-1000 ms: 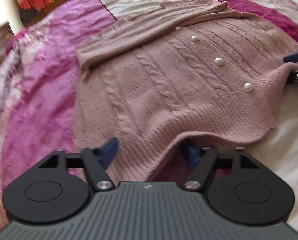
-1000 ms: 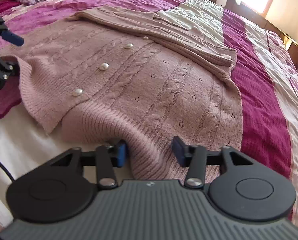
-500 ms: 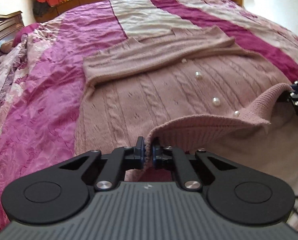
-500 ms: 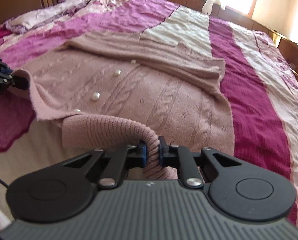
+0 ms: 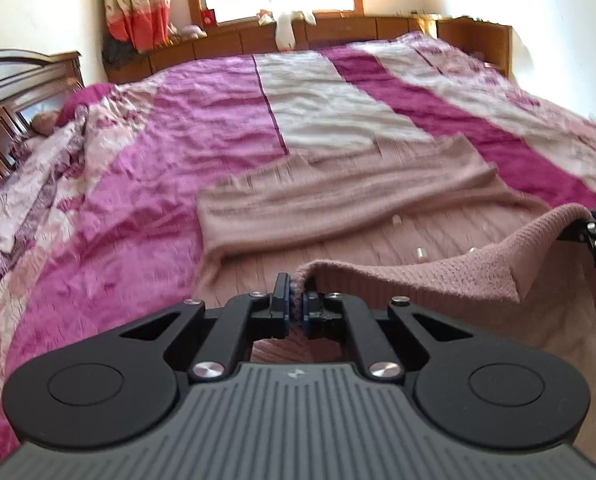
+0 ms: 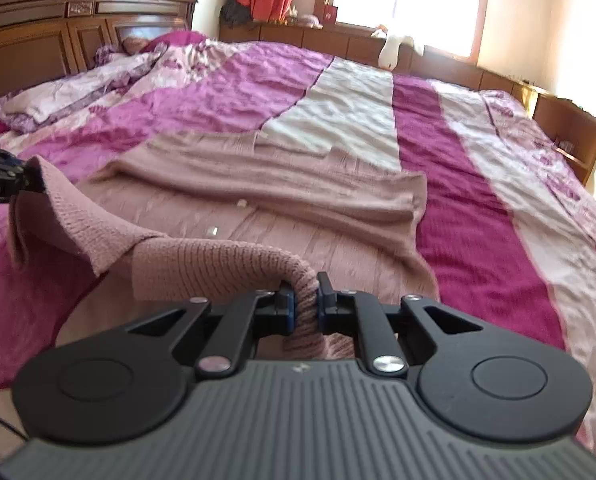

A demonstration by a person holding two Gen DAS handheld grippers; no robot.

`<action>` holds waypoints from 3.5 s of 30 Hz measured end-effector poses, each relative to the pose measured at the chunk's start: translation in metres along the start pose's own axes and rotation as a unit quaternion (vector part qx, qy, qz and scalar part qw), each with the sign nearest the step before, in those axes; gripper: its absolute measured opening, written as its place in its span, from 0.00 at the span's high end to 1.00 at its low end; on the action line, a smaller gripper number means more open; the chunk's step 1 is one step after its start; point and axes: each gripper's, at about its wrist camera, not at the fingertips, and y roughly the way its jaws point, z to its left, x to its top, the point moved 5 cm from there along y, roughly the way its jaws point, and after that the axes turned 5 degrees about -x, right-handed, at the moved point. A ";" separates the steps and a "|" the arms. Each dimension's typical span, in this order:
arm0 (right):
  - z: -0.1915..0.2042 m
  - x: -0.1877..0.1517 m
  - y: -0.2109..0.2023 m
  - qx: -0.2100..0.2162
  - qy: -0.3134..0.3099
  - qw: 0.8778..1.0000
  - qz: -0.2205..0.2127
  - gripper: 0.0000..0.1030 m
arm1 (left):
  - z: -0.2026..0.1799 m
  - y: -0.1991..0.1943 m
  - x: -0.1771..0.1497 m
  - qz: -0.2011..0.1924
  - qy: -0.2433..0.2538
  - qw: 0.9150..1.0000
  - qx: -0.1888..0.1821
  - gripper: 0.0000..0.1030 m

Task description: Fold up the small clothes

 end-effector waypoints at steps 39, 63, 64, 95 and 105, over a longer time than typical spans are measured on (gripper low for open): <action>-0.024 0.116 0.207 -0.087 0.005 0.996 -0.034 0.88 | 0.044 0.267 0.147 -0.034 -0.021 0.997 0.065 0.95; -0.050 0.080 0.216 -0.053 0.074 0.996 0.008 0.53 | 0.054 0.268 0.109 0.028 -0.036 0.999 0.025 0.45; -0.052 0.079 0.209 -0.052 0.075 0.996 0.004 0.53 | 0.054 0.260 0.108 0.026 -0.035 0.999 0.021 0.43; -0.018 0.020 0.171 -0.001 0.080 0.996 0.037 0.52 | 0.053 0.245 0.089 0.008 0.081 0.996 0.029 0.91; -0.016 0.020 0.171 -0.004 0.076 0.996 0.035 0.52 | 0.112 0.274 0.101 0.029 0.024 0.994 0.102 0.89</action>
